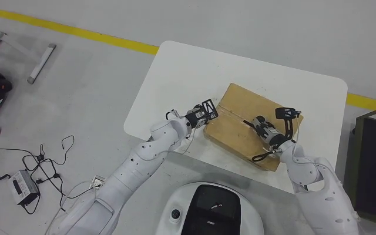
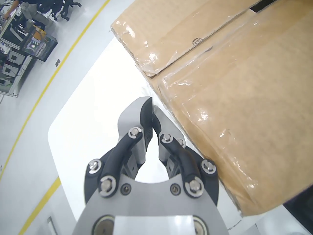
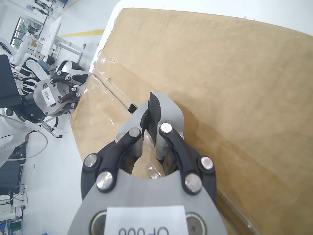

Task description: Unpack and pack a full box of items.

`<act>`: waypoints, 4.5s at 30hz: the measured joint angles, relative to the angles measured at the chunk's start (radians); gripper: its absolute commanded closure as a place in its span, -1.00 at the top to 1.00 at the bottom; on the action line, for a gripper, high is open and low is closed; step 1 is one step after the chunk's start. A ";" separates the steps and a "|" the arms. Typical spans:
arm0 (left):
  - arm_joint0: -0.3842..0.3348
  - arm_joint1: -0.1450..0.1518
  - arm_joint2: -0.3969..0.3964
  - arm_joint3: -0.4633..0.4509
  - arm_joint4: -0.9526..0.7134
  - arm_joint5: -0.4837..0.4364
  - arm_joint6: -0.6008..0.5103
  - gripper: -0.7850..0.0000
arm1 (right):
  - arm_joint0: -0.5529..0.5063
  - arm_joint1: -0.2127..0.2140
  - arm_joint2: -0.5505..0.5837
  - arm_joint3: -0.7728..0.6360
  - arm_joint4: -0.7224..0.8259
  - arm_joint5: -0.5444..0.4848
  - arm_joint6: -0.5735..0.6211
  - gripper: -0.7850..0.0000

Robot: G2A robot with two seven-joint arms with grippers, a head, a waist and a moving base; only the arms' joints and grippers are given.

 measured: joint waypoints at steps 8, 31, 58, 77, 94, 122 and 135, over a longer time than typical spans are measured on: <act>0.014 0.008 0.032 -0.073 0.251 0.098 -0.022 -1.00 | 0.010 -0.001 -0.005 0.017 -0.012 0.005 0.015 -1.00; 0.044 0.005 0.038 -0.101 0.605 0.282 -0.038 -1.00 | 0.021 -0.002 -0.007 0.026 -0.018 0.020 0.036 -1.00; 0.049 -0.022 -0.007 -0.066 0.571 0.235 -0.034 -1.00 | 0.045 -0.005 -0.013 0.036 -0.017 0.018 0.063 -1.00; 0.061 -0.037 -0.042 -0.087 0.401 0.116 0.002 -1.00 | 0.068 -0.020 -0.062 0.016 0.030 -0.059 -0.057 -1.00; 0.063 -0.033 -0.064 -0.098 0.514 0.167 -0.014 -1.00 | 0.100 -0.028 -0.114 0.098 -0.042 -0.030 -0.020 -1.00; 0.064 -0.048 -0.061 -0.108 0.716 0.315 -0.040 1.00 | 0.092 -0.030 -0.102 0.081 -0.045 -0.024 0.009 -1.00; 0.073 -0.051 -0.105 -0.096 0.616 0.175 -0.041 1.00 | 0.074 -0.027 -0.076 0.046 -0.031 -0.031 0.007 -1.00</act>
